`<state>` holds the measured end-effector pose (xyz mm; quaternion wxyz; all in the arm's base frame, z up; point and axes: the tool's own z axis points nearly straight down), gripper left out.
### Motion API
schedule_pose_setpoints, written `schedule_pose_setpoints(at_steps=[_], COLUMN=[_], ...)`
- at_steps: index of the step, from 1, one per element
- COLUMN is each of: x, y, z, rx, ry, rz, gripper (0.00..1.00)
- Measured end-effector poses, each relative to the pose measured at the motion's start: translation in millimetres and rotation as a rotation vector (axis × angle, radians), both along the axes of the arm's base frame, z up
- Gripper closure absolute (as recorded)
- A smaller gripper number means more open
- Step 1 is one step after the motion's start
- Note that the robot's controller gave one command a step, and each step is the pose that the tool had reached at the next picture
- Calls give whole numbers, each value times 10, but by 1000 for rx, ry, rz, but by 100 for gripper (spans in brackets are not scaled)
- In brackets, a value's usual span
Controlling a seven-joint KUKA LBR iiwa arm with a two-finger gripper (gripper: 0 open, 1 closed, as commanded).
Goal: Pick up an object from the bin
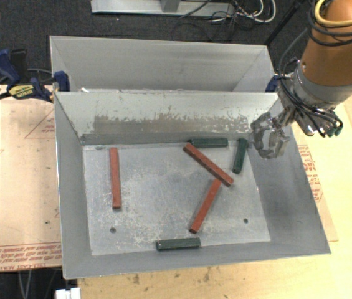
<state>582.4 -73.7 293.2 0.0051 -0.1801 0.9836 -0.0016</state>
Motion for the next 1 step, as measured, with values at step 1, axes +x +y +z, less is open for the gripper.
schedule_pose_setpoints(at_steps=[1], x=[-10], y=[13], z=[-30], rx=[2], ry=[6], rz=[1], gripper=[0])
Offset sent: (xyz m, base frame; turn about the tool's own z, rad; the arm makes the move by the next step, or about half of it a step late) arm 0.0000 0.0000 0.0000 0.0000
